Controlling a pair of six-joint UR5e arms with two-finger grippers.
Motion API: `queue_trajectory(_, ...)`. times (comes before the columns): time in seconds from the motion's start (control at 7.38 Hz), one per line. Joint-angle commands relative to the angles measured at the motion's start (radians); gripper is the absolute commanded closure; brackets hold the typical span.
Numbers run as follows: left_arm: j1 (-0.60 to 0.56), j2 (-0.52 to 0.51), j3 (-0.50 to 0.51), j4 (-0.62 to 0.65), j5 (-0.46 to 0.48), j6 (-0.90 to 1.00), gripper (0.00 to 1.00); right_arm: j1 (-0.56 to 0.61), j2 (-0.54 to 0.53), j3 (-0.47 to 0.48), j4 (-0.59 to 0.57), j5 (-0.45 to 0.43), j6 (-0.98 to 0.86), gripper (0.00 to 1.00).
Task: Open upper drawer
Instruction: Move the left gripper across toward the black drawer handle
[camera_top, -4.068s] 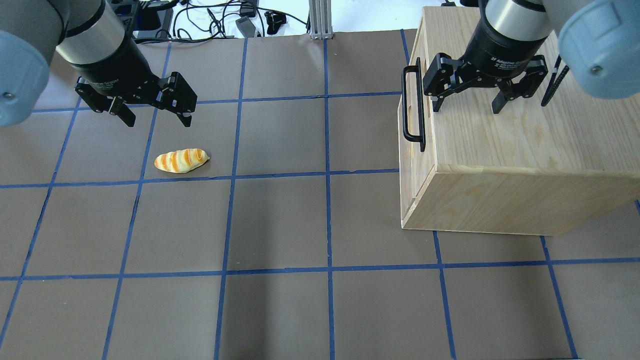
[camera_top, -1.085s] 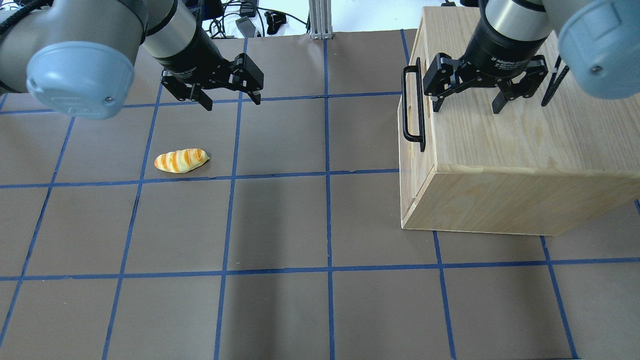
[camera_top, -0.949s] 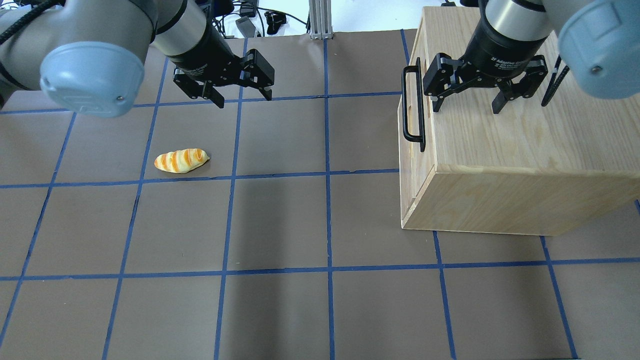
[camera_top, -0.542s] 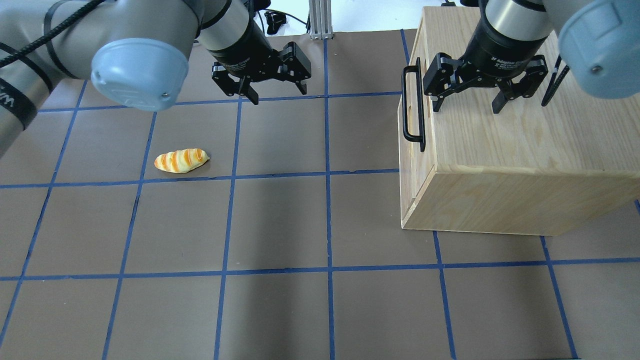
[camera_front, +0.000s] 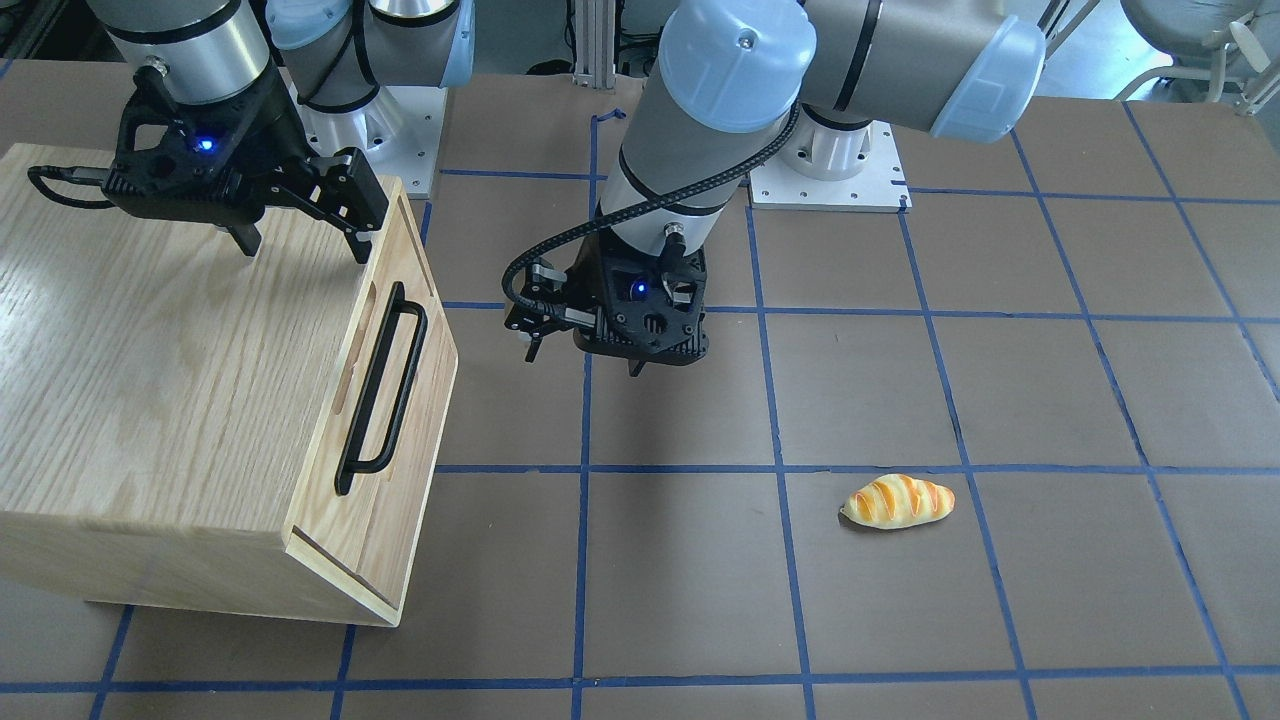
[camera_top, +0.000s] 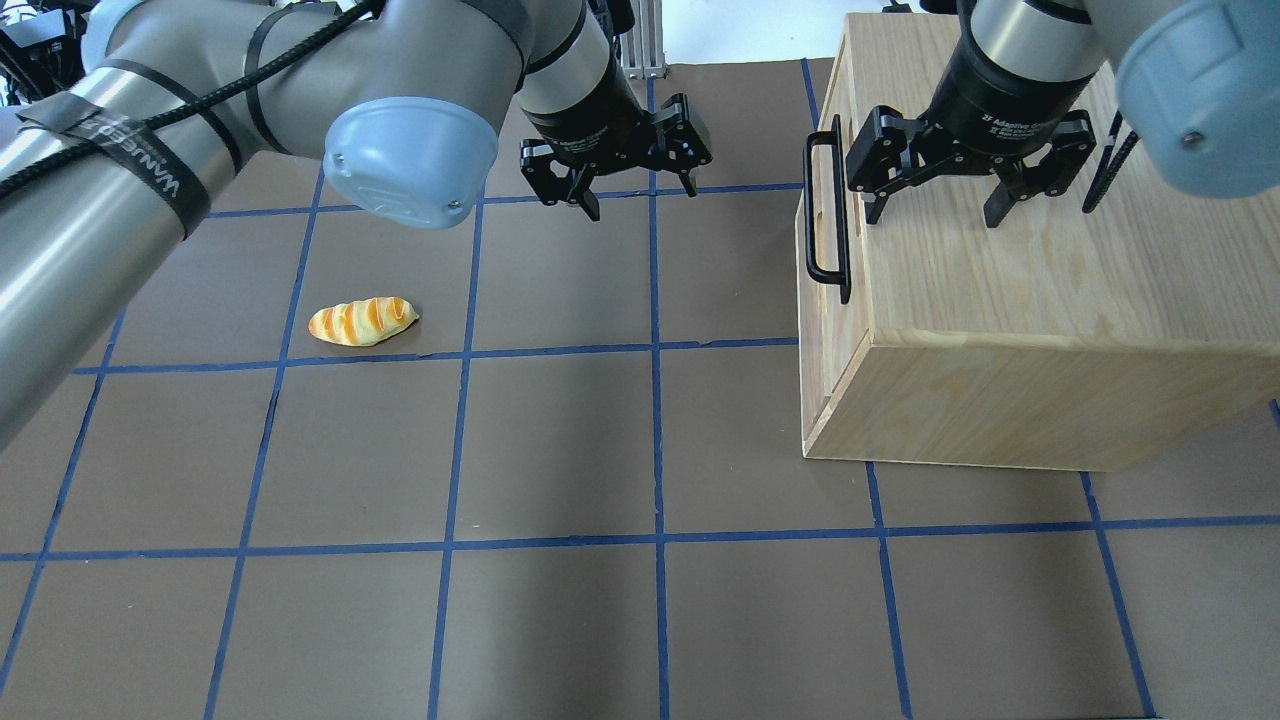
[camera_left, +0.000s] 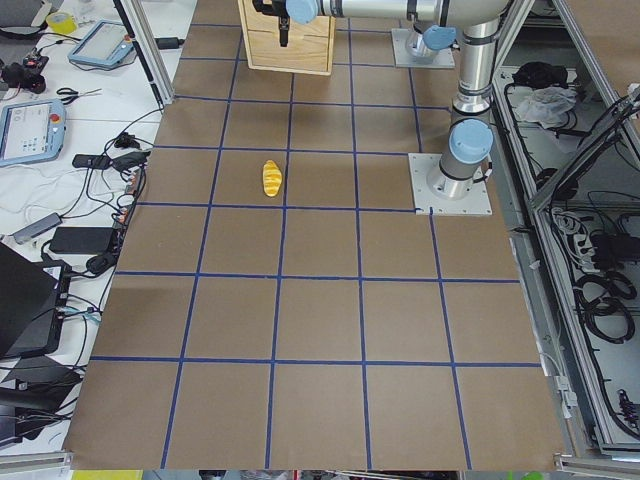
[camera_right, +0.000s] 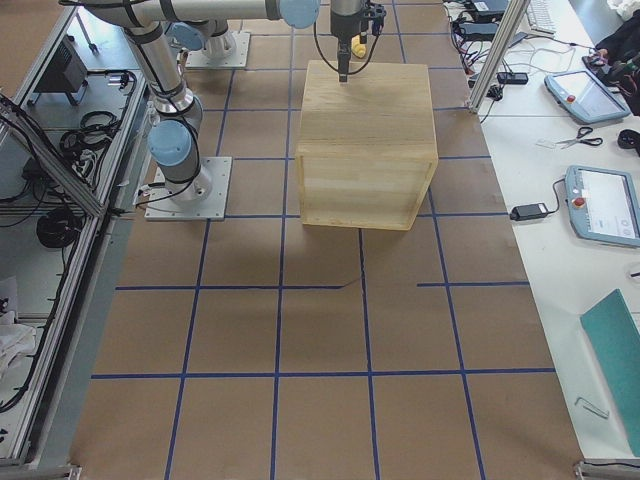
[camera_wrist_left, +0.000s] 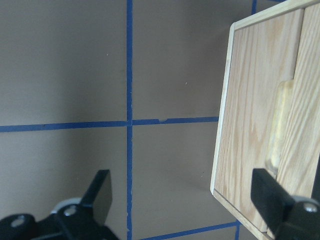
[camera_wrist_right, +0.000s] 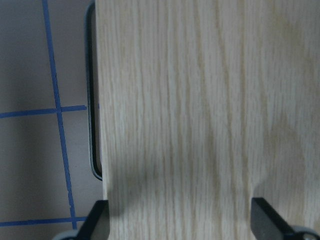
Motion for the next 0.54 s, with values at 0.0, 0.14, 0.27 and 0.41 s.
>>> queue_trajectory(0.0,-0.034,-0.048,0.041,0.014,-0.002,-0.063,0.0,0.0,0.0,0.0,0.0,0.0,0.0,0.0)
queue_trajectory(0.14,-0.045,-0.067,0.059,0.014,-0.002,-0.12,0.0,0.0,0.0,0.0,0.0,0.0,0.0,0.0)
queue_trajectory(0.27,-0.063,-0.082,0.084,0.014,-0.003,-0.163,0.0,-0.001,0.0,0.0,0.0,0.0,0.0,0.0)
queue_trajectory(0.41,-0.077,-0.1,0.102,0.014,-0.005,-0.194,0.0,0.0,0.0,0.0,0.0,0.0,0.0,0.0)
